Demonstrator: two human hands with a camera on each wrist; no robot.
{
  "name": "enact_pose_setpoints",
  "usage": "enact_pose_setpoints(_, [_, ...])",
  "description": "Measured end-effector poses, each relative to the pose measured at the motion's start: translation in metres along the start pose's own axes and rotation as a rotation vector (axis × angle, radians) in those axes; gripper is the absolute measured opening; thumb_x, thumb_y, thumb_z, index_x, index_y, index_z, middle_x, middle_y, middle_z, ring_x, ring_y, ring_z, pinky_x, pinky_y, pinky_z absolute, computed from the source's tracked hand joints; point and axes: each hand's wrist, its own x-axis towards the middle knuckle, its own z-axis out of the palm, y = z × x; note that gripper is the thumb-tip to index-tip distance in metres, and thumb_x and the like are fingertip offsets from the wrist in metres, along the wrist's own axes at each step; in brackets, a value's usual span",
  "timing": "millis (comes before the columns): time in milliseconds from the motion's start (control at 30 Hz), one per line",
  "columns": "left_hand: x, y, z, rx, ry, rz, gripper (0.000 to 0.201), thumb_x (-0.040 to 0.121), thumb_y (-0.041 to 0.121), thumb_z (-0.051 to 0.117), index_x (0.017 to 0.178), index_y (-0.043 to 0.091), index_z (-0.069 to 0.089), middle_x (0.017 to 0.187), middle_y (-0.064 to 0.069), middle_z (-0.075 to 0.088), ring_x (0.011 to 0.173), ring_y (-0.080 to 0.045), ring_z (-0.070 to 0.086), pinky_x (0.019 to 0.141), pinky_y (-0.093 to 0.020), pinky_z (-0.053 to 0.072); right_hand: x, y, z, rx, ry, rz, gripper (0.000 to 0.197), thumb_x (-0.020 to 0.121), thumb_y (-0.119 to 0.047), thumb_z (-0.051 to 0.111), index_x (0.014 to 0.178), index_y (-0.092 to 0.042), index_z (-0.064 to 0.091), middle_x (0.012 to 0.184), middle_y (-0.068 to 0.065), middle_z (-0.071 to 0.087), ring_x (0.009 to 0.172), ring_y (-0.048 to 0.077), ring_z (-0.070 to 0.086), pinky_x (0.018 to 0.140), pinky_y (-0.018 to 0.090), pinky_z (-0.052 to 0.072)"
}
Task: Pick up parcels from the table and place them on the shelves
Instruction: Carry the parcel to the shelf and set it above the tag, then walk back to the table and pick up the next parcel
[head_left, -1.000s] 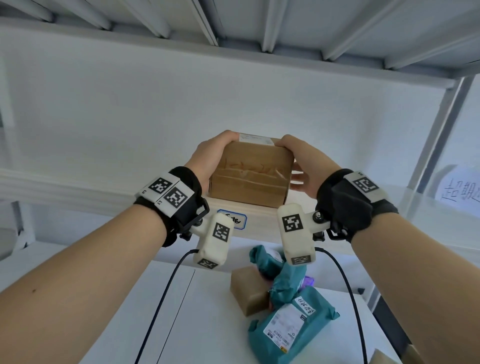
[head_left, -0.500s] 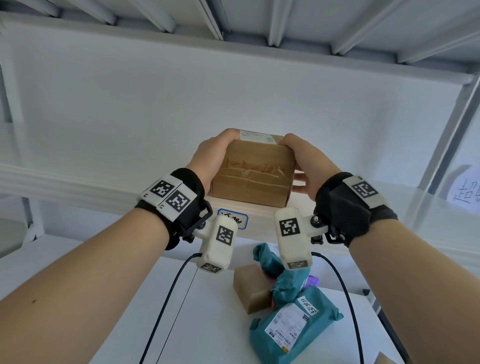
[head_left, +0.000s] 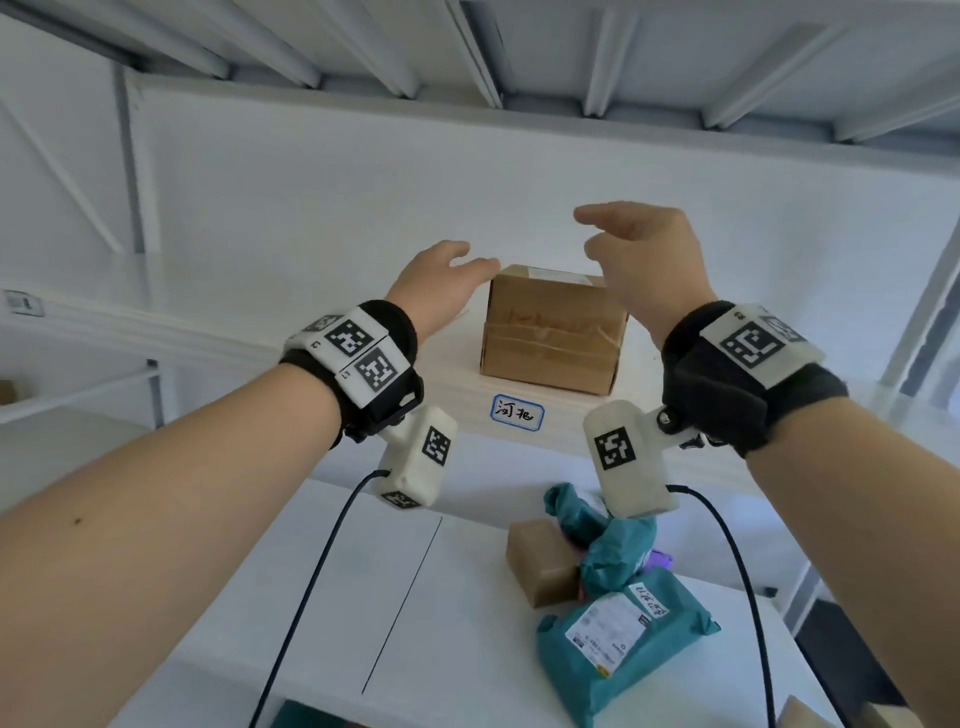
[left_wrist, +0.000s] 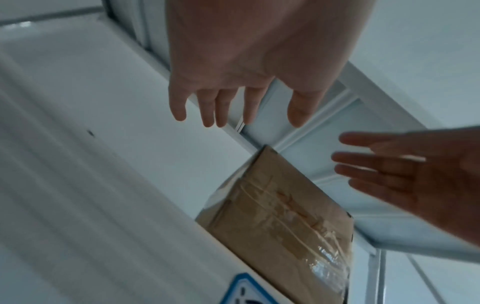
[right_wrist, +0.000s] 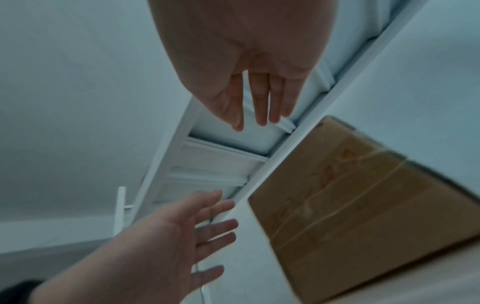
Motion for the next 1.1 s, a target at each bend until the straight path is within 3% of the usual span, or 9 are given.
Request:
enact_pose_setpoints(67, [-0.013, -0.004, -0.011, 0.079, 0.033, 0.018, 0.059, 0.093, 0.037, 0.052, 0.147, 0.019, 0.038, 0.155, 0.001, 0.037, 0.143, -0.015, 0.034, 0.103, -0.024, 0.028, -0.013, -0.013, 0.013, -0.029, -0.09, -0.039, 0.039, 0.085, -0.011, 0.049, 0.114, -0.025, 0.071, 0.117, -0.003, 0.068, 0.084, 0.008, 0.058, 0.079, 0.024, 0.052])
enact_pose_setpoints(100, [-0.021, -0.006, -0.017, 0.119, 0.047, 0.017, 0.059, 0.092, 0.037, 0.053, 0.147, 0.019, 0.039, 0.155, 0.001, 0.037, 0.142, -0.016, 0.034, 0.103, -0.025, 0.028, -0.02, -0.019, 0.02, -0.046, -0.134, -0.054, 0.038, 0.086, -0.011, 0.048, 0.114, -0.025, 0.071, 0.116, -0.005, 0.067, 0.084, 0.008, 0.059, 0.079, 0.024, 0.052])
enact_pose_setpoints(200, [-0.045, -0.02, -0.039, 0.297, 0.07, -0.03, 0.062, 0.09, 0.036, 0.055, 0.148, 0.02, 0.038, 0.155, -0.001, 0.036, 0.141, -0.018, 0.037, 0.1, -0.024, 0.03, -0.048, -0.032, 0.042, -0.145, -0.24, -0.115, 0.038, 0.088, -0.01, 0.047, 0.116, -0.023, 0.07, 0.117, -0.003, 0.068, 0.103, 0.015, 0.063, 0.088, 0.02, 0.049])
enact_pose_setpoints(300, [-0.071, -0.042, -0.062, 0.548, 0.066, -0.089, 0.064, 0.089, 0.037, 0.055, 0.148, 0.022, 0.036, 0.155, -0.004, 0.035, 0.141, -0.022, 0.037, 0.11, -0.03, 0.031, -0.076, -0.035, 0.067, -0.216, -0.383, -0.156, 0.039, 0.092, -0.012, 0.046, 0.124, -0.022, 0.065, 0.135, -0.001, 0.06, 0.123, 0.018, 0.056, 0.097, 0.021, 0.041])
enact_pose_setpoints(367, [-0.087, -0.056, -0.075, 0.713, 0.059, -0.103, 0.064, 0.089, 0.037, 0.054, 0.149, 0.021, 0.035, 0.155, -0.004, 0.035, 0.142, -0.023, 0.036, 0.114, -0.037, 0.029, -0.092, -0.033, 0.087, -0.253, -0.475, -0.167, 0.04, 0.092, -0.016, 0.046, 0.128, -0.023, 0.062, 0.139, -0.001, 0.058, 0.124, 0.02, 0.055, 0.099, 0.024, 0.04])
enact_pose_setpoints(500, [-0.117, -0.089, -0.099, 0.977, 0.023, -0.109, 0.065, 0.09, 0.041, 0.05, 0.149, 0.021, 0.034, 0.156, -0.003, 0.035, 0.144, -0.022, 0.031, 0.115, -0.04, 0.024, -0.116, -0.03, 0.126, -0.285, -0.613, -0.127, 0.042, 0.092, -0.018, 0.046, 0.131, -0.025, 0.059, 0.14, -0.001, 0.056, 0.129, 0.023, 0.05, 0.105, 0.03, 0.038])
enact_pose_setpoints(800, [-0.156, -0.17, -0.189, 1.098, -0.026, -0.333, 0.065, 0.089, 0.045, 0.047, 0.149, 0.025, 0.032, 0.158, -0.005, 0.03, 0.145, -0.026, 0.028, 0.116, -0.047, 0.021, -0.166, -0.064, 0.234, -0.334, -0.758, -0.111, 0.048, 0.093, -0.019, 0.043, 0.139, -0.027, 0.05, 0.146, 0.0, 0.05, 0.132, 0.024, 0.047, 0.106, 0.034, 0.041])
enact_pose_setpoints(1100, [-0.182, -0.247, -0.344, 1.12, -0.034, -0.492, 0.065, 0.092, 0.051, 0.041, 0.149, 0.022, 0.033, 0.158, -0.008, 0.028, 0.144, -0.028, 0.028, 0.114, -0.048, 0.022, -0.205, -0.154, 0.388, -0.319, -0.852, -0.195, 0.045, 0.095, -0.021, 0.041, 0.139, -0.025, 0.05, 0.144, 0.002, 0.052, 0.13, 0.025, 0.049, 0.104, 0.035, 0.041])
